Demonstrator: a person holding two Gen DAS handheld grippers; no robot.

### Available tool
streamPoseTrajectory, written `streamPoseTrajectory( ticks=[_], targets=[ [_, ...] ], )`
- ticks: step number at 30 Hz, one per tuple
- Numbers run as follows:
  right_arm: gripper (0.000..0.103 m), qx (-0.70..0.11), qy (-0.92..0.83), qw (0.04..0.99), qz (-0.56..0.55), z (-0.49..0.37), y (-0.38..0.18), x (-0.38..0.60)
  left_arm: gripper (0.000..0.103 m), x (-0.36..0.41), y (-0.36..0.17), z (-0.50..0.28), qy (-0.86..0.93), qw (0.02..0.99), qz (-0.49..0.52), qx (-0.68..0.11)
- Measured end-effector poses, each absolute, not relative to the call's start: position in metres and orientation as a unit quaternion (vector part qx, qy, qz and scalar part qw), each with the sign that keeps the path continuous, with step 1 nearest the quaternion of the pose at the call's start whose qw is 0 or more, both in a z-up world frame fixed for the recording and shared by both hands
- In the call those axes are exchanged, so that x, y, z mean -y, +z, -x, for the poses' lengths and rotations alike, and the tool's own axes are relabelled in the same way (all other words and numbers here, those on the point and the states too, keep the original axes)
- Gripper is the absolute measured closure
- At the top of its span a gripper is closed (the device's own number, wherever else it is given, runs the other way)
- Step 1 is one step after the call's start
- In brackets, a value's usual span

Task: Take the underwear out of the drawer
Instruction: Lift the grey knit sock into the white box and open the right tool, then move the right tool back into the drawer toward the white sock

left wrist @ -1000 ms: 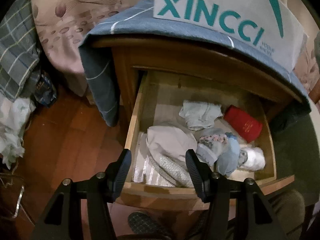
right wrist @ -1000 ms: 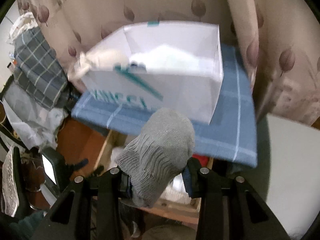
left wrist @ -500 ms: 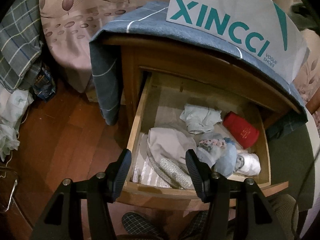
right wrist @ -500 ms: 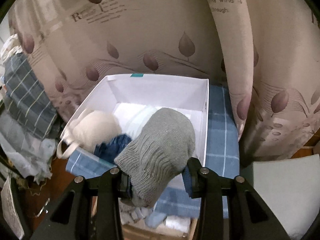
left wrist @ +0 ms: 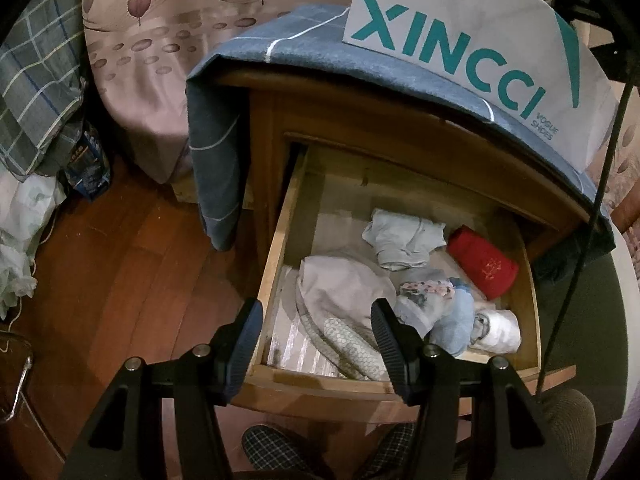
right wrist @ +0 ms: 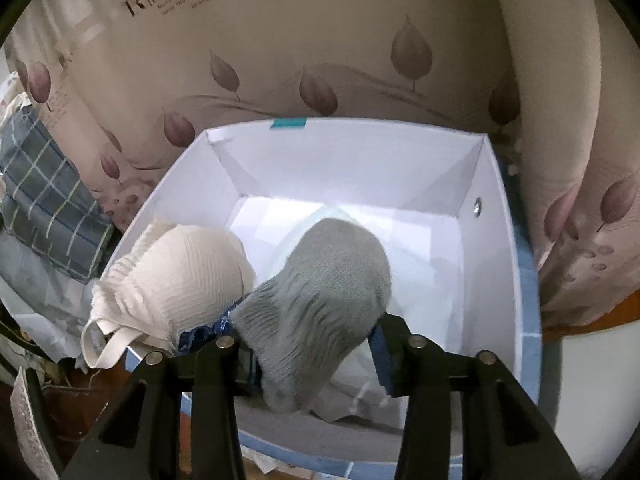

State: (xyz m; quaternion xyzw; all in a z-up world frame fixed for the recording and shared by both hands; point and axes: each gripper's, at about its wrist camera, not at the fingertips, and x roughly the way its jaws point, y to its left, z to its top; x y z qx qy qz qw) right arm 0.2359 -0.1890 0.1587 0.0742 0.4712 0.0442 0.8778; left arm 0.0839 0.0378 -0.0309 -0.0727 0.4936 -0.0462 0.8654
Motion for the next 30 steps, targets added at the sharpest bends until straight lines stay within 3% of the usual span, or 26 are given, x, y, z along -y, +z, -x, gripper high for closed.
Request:
streamPoseTrajectory(
  ticks=[2, 6, 9, 20, 30],
  targets=[
    [0.059, -0.473, 0.042, 0.876, -0.078, -0.235, 0.155, 0.190, 0.045, -0.039, -0.031, -0.084, -0.047, 0.865, 0.075, -0.494],
    [0.040, -0.460, 0.042, 0.884, -0.073, -0.227, 0.166, 0.188, 0.045, -0.039, -0.031, -0.084, -0.047, 0.864, 0.076, -0.495],
    [0.036, -0.448, 0.047, 0.890, -0.069, -0.221, 0.180, 0.186, 0.045, -0.040, -0.031, -0.084, -0.046, 0.865, 0.076, -0.495],
    [0.032, -0.447, 0.073, 0.890, -0.043, -0.165, 0.212, 0.183, 0.045, -0.038, -0.033, -0.086, -0.041, 0.864, 0.067, -0.498],
    [0.032, -0.513, 0.096, 0.853, -0.011, -0.094, 0.179, 0.193, 0.045, -0.037, -0.035, -0.087, -0.036, 0.860, 0.067, -0.504]
  ],
)
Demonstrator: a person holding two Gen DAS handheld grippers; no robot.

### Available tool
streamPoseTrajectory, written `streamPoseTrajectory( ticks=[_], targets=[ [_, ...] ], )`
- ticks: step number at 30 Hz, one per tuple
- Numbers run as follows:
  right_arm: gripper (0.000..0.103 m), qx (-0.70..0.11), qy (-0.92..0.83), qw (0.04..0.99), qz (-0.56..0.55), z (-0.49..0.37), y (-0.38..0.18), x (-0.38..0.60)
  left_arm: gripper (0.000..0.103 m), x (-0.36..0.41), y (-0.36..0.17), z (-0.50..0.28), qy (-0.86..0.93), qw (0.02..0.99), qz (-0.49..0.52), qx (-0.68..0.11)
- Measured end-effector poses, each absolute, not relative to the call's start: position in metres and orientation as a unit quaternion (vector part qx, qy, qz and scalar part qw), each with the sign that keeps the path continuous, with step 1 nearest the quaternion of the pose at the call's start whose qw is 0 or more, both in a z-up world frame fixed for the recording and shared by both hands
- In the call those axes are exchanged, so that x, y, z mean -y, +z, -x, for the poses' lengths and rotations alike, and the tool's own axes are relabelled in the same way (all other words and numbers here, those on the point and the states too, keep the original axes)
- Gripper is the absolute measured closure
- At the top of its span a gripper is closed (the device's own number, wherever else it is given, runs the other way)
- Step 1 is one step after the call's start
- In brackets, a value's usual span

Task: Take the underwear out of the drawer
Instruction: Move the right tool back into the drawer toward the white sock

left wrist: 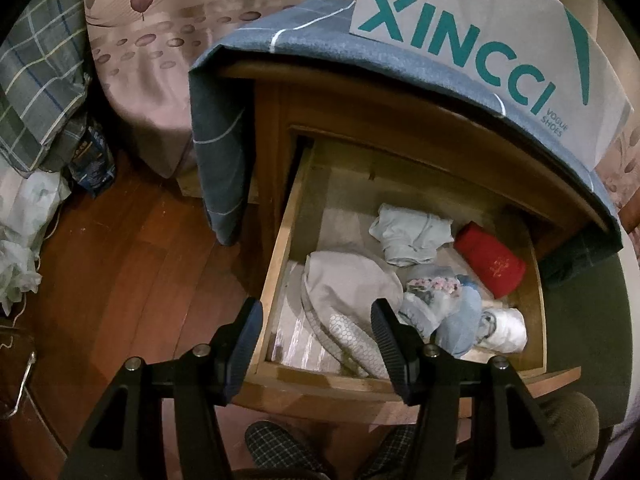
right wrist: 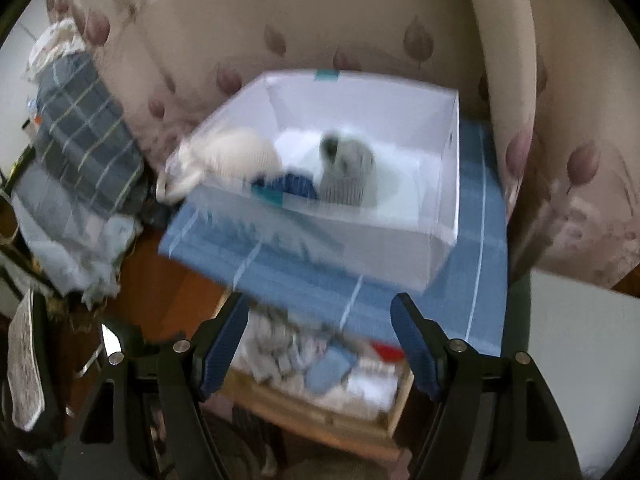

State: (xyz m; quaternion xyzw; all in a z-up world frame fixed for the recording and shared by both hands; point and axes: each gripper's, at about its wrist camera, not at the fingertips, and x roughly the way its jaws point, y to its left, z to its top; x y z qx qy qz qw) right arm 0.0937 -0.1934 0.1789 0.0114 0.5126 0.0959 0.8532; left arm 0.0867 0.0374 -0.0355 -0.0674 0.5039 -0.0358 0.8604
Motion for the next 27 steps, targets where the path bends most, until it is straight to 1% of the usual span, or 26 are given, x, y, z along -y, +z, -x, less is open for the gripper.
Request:
streamPoseTrajectory(
  ticks=[9, 14, 21, 27],
  targets=[
    [0.032, -0.628, 0.098, 0.771, 0.033, -0.073, 0.059, 0.192, 0.045, -0.036, -0.035, -0.087, -0.036, 0.860, 0.068, -0.504],
    [0.032, -0.668, 0.096, 0.736, 0.050, -0.080, 0.004, 0.198, 0.045, -0.036, -0.035, -0.088, -0.037, 0.860, 0.069, -0.505],
    [0.032, -0.703, 0.086, 0.700, 0.090, -0.096, -0.053, 0.201, 0.045, -0.038, -0.036, -0.089, -0.037, 0.858, 0.070, -0.508],
    [0.032, -0.716, 0.092, 0.684, 0.107, -0.106, -0.079, 0.199, 0.045, -0.037, -0.038, -0.090, -0.039, 0.856, 0.071, -0.511]
  ],
)
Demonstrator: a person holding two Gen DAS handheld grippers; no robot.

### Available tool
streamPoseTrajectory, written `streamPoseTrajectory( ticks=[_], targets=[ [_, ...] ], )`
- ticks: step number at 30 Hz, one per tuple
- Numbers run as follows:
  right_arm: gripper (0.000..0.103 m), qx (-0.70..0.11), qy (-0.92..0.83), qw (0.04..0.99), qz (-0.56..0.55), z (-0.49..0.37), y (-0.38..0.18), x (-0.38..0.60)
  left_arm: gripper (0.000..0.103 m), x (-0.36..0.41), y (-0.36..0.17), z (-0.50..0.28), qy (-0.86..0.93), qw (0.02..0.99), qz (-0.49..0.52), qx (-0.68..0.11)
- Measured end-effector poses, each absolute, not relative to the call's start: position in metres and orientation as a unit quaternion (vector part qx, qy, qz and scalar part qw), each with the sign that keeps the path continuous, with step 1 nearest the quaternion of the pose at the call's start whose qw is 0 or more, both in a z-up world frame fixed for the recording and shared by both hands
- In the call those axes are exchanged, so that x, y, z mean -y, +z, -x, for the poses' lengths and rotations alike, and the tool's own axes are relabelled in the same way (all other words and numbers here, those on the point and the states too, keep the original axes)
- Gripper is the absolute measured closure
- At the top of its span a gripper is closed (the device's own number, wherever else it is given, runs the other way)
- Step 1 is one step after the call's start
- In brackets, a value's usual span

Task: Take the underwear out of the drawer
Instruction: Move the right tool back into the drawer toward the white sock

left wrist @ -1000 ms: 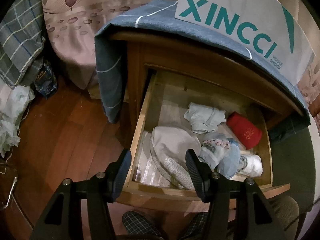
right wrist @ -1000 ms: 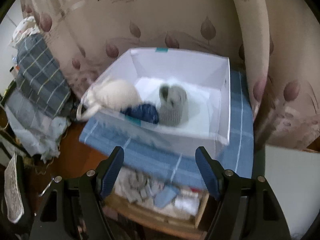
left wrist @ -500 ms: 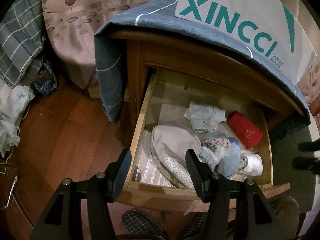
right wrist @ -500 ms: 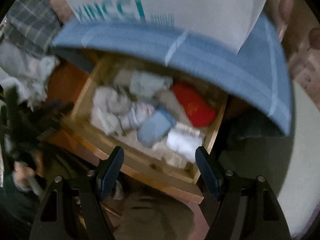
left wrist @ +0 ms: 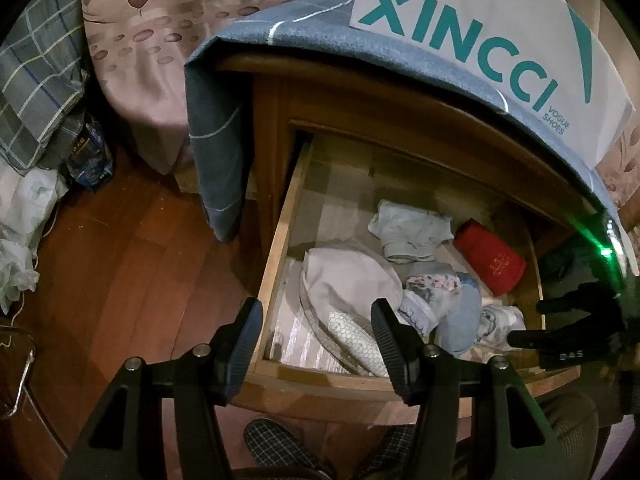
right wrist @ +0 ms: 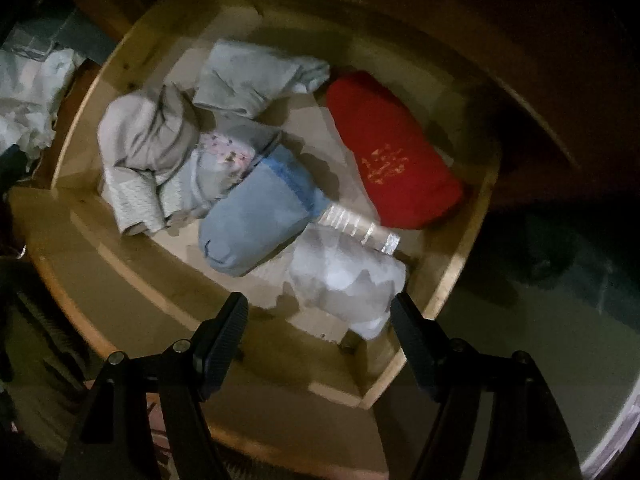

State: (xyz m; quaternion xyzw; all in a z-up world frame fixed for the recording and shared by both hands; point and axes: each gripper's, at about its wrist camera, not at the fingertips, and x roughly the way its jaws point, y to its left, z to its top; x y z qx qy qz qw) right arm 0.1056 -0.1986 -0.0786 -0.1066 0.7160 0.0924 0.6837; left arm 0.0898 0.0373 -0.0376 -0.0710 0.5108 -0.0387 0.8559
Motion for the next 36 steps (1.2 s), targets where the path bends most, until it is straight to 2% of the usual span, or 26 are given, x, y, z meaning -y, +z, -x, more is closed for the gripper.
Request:
streamPoseTrajectory(
  ticks=[10, 14, 18, 26, 31, 36],
  targets=[
    [0.031, -0.743, 0.099, 0.649, 0.132, -0.114, -0.122, 0.200, 0.045, -0.035, -0.043, -0.093, -0.042, 0.848, 0.072, -0.524],
    [0.027, -0.749, 0.097, 0.639, 0.144, -0.116, -0.136, 0.201, 0.045, -0.035, -0.048, -0.095, -0.045, 0.838, 0.077, -0.538],
    [0.022, -0.748, 0.104, 0.637, 0.157, -0.118, -0.140, 0.199, 0.045, -0.035, -0.052, -0.098, -0.045, 0.830, 0.085, -0.549],
    [0.021, -0.740, 0.111, 0.628, 0.211, -0.115, -0.148, 0.186, 0.045, -0.033, -0.064, -0.106, -0.050, 0.806, 0.090, -0.583],
    [0.030, -0.732, 0.104, 0.628, 0.243, -0.101, -0.152, 0.177, 0.045, -0.034, -0.066, -0.107, -0.045, 0.803, 0.095, -0.587],
    [0.044, -0.727, 0.098, 0.632, 0.250, -0.091, -0.151, 0.172, 0.045, -0.037, -0.068, -0.107, -0.041, 0.800, 0.101, -0.590]
  ],
)
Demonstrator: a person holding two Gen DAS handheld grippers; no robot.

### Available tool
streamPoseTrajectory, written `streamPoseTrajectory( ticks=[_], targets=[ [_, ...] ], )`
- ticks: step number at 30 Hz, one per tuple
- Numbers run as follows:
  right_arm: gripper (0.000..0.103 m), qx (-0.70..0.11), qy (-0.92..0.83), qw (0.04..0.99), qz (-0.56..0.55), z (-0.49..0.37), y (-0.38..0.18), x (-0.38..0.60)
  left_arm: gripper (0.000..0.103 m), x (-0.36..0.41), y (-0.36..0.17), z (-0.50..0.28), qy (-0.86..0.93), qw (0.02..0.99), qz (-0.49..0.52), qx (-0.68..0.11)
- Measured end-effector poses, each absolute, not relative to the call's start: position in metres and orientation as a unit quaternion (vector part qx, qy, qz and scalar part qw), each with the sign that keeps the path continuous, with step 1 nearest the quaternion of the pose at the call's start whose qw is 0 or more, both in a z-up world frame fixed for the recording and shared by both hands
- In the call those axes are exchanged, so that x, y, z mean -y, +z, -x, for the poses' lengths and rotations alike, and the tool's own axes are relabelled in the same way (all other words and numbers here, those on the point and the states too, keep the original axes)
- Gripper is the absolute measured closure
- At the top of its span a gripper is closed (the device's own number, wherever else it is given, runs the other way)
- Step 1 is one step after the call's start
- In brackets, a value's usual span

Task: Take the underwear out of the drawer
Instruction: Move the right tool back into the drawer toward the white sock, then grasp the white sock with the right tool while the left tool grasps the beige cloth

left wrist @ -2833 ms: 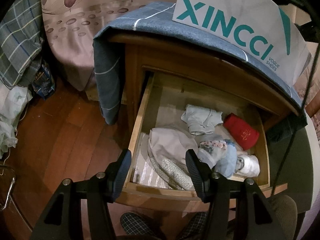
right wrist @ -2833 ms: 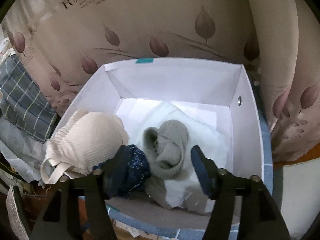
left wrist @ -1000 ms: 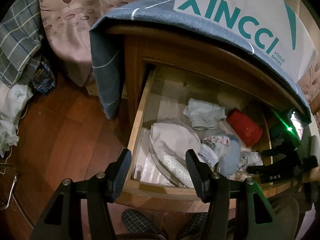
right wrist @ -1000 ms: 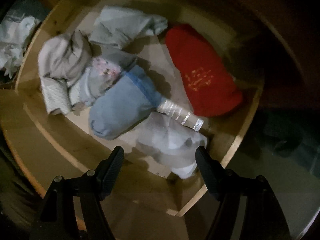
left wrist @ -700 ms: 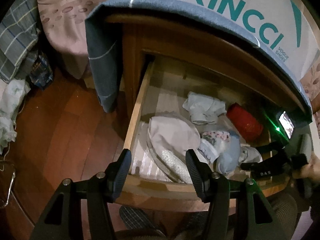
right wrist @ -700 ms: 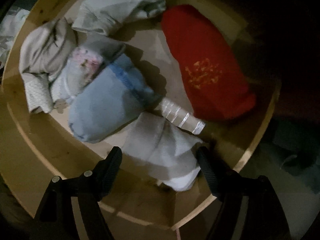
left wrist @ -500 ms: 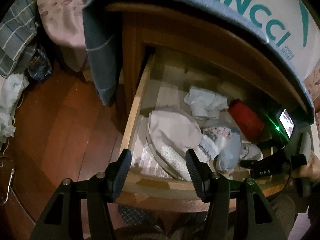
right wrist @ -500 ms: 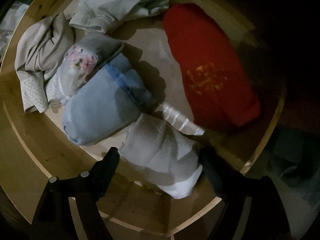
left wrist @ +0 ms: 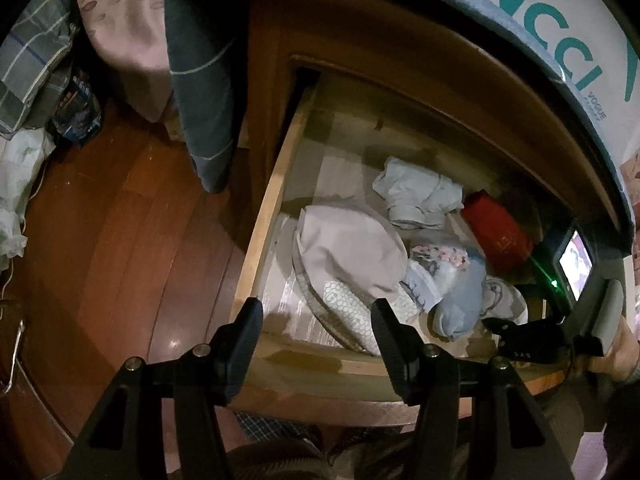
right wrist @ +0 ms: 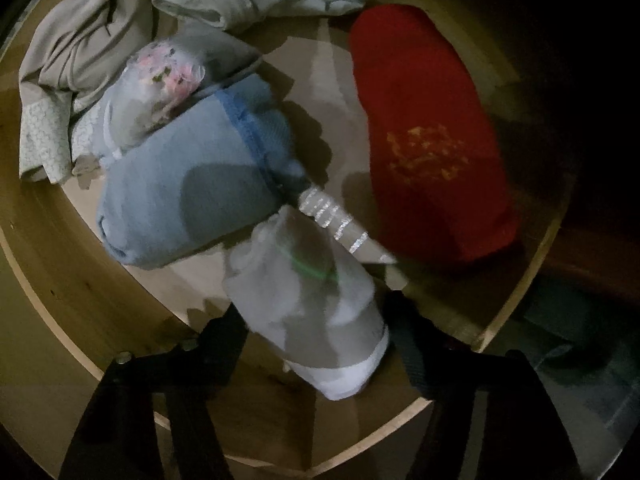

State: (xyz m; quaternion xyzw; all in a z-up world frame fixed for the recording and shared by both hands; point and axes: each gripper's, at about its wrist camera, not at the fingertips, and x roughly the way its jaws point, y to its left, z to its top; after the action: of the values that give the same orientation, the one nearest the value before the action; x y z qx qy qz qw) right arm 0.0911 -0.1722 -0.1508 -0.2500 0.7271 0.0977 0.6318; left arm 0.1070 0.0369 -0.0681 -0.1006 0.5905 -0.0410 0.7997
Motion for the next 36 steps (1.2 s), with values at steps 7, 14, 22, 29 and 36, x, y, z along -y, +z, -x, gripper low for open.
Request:
streamPoseTrajectory(
  ticks=[7, 14, 22, 29, 36],
  targets=[
    [0.052, -0.723, 0.094, 0.646, 0.224, -0.084, -0.137, 0.185, 0.045, -0.038, -0.070, -0.108, -0.037, 0.796, 0.103, -0.595],
    [0.053, -0.721, 0.086, 0.673, 0.139, -0.081, -0.111, 0.193, 0.045, -0.033, -0.074, -0.110, -0.041, 0.790, 0.086, -0.605],
    [0.053, -0.691, 0.073, 0.719, -0.013, -0.065, -0.071, 0.211, 0.045, -0.014, -0.085, -0.122, -0.071, 0.777, 0.056, -0.623],
    [0.053, -0.663, 0.051, 0.733, -0.142, -0.043, -0.062, 0.232, 0.045, 0.002, -0.102, -0.138, -0.085, 0.757, 0.067, -0.645],
    [0.053, -0.629, 0.049, 0.761, -0.151, -0.042, -0.050, 0.240, 0.045, 0.012, -0.115, -0.163, -0.076, 0.737, 0.077, -0.667]
  ],
)
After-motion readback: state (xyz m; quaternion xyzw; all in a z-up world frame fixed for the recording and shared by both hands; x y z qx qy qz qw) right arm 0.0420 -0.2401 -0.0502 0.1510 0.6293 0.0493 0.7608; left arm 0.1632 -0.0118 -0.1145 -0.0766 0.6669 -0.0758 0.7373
